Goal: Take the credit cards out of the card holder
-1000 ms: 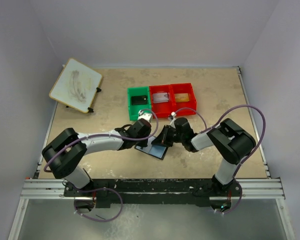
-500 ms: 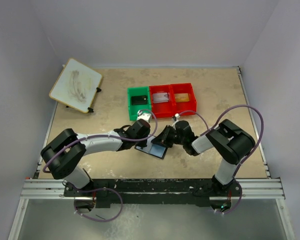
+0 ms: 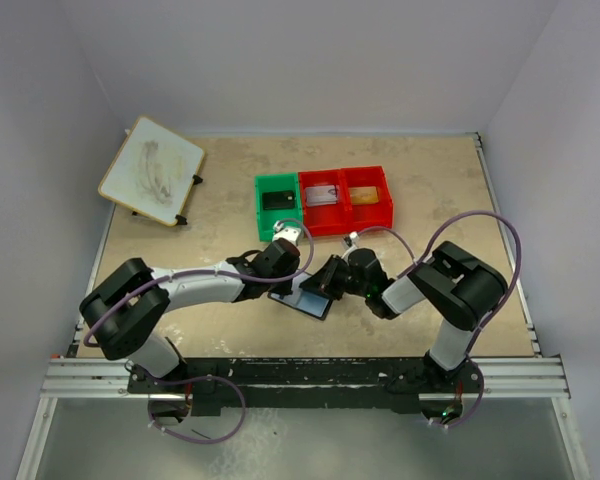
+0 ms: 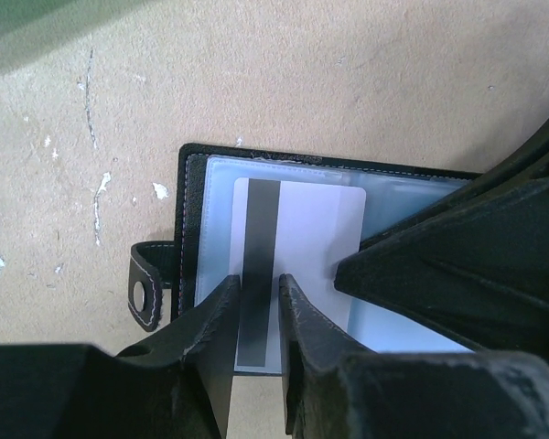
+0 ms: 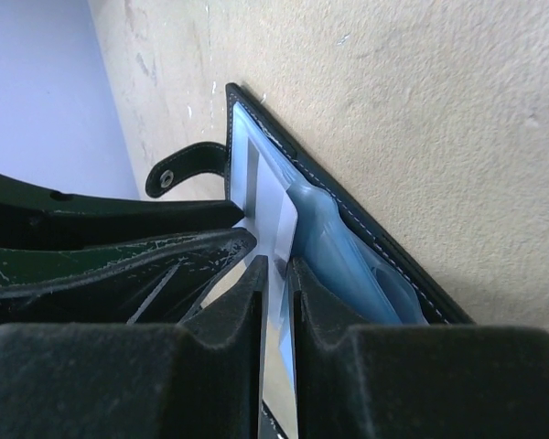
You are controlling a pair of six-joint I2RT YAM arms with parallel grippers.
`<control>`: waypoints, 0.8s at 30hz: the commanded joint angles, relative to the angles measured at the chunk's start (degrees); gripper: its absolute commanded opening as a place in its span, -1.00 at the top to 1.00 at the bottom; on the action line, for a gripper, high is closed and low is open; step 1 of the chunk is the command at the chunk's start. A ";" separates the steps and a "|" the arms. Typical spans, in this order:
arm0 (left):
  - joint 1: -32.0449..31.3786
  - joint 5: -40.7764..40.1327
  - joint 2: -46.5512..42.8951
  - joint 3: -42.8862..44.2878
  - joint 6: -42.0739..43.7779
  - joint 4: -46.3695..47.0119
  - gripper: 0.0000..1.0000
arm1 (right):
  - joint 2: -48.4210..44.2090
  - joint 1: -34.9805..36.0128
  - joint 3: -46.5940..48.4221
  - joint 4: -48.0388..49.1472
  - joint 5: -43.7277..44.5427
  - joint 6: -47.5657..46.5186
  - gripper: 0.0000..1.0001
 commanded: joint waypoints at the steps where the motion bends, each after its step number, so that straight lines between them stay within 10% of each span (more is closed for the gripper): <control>1: -0.10 0.27 -1.55 -0.72 -1.44 -1.13 0.59 | 1.14 1.00 -0.44 6.94 -0.86 1.26 0.66; 8: -0.13 0.62 -1.87 -0.77 -1.56 -1.22 0.59 | 1.11 1.63 -1.09 5.88 1.73 5.58 0.52; 24: -0.10 -1.29 -3.80 -2.66 -1.82 -1.80 0.60 | -6.76 0.02 -2.40 -0.99 -1.96 1.69 1.00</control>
